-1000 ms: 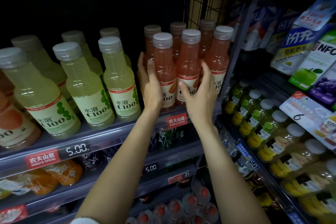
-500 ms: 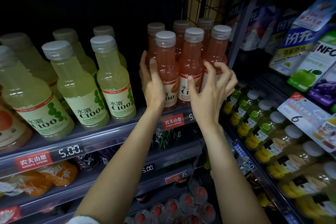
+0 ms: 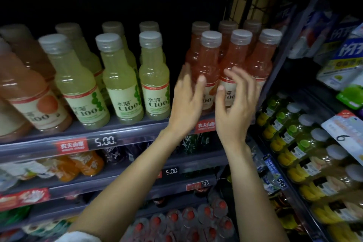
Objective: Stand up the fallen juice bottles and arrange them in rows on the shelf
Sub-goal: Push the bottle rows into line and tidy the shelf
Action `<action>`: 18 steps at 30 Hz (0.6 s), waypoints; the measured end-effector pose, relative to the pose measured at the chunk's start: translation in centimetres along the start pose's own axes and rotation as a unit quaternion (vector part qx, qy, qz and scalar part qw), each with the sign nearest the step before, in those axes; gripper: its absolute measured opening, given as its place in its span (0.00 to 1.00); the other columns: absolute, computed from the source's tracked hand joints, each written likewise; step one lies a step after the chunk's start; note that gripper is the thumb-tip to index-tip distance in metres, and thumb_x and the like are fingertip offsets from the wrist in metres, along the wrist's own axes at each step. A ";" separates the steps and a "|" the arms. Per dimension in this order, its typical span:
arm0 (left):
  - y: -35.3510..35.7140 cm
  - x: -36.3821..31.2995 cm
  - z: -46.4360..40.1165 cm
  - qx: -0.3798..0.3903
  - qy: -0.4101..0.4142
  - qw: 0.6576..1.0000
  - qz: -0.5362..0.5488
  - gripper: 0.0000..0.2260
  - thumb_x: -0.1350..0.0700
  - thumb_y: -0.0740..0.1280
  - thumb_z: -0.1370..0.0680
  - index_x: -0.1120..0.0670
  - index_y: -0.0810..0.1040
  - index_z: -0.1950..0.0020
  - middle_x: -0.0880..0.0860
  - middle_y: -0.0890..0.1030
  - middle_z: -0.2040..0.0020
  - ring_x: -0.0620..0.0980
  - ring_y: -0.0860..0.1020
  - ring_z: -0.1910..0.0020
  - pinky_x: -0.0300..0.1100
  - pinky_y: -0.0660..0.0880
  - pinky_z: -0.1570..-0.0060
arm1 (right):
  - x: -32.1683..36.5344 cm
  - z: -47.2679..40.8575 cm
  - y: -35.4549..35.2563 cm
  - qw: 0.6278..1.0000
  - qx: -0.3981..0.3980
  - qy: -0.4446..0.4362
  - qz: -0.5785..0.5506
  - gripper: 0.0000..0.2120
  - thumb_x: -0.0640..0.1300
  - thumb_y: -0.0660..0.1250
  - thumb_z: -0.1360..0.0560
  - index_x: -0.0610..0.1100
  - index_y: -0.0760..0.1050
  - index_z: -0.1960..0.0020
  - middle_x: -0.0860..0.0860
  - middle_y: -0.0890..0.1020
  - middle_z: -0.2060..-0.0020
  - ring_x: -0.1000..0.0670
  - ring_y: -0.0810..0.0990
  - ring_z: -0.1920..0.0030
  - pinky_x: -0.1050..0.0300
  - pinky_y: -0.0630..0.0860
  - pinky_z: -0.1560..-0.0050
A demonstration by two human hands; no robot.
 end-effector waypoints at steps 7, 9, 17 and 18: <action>-12.8 -3.3 6.6 -0.032 0.269 0.945 -0.181 0.12 0.58 0.61 0.21 0.59 0.78 0.40 0.53 0.81 0.45 0.49 0.79 0.45 0.42 0.74 0.42 | 6.9 0.8 3.5 0.986 0.113 -0.105 -0.066 0.11 0.34 0.61 0.23 0.38 0.77 0.43 0.47 0.82 0.53 0.52 0.78 0.51 0.63 0.72 0.49; -18.6 -3.4 7.5 -0.166 0.306 0.914 -0.210 0.11 0.61 0.61 0.22 0.61 0.77 0.42 0.54 0.80 0.45 0.50 0.77 0.44 0.42 0.69 0.40 | 8.4 1.1 5.1 0.986 0.123 -0.093 -0.065 0.12 0.35 0.62 0.23 0.37 0.75 0.40 0.46 0.81 0.49 0.50 0.76 0.47 0.63 0.70 0.44; -26.3 2.9 2.3 -0.204 0.121 0.971 -0.036 0.25 0.57 0.65 0.22 0.62 0.60 0.29 0.61 0.68 0.32 0.54 0.68 0.31 0.54 0.66 0.31 | 10.3 2.8 9.8 0.996 0.089 0.012 -0.016 0.19 0.46 0.62 0.23 0.41 0.68 0.34 0.39 0.67 0.34 0.43 0.65 0.33 0.47 0.65 0.34; -25.8 3.3 1.5 -0.199 0.088 0.976 -0.018 0.28 0.54 0.66 0.23 0.60 0.57 0.27 0.59 0.66 0.29 0.52 0.66 0.29 0.52 0.63 0.28 | 9.7 2.9 10.2 0.995 0.092 0.038 -0.020 0.20 0.48 0.62 0.23 0.42 0.67 0.34 0.40 0.66 0.33 0.43 0.64 0.32 0.45 0.65 0.33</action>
Point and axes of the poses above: each hand's wrist, its own z-axis away from the middle knuckle, its own y-axis out of the palm, x = y × z, the point moved 9 cm from there along -z, towards the middle knuckle
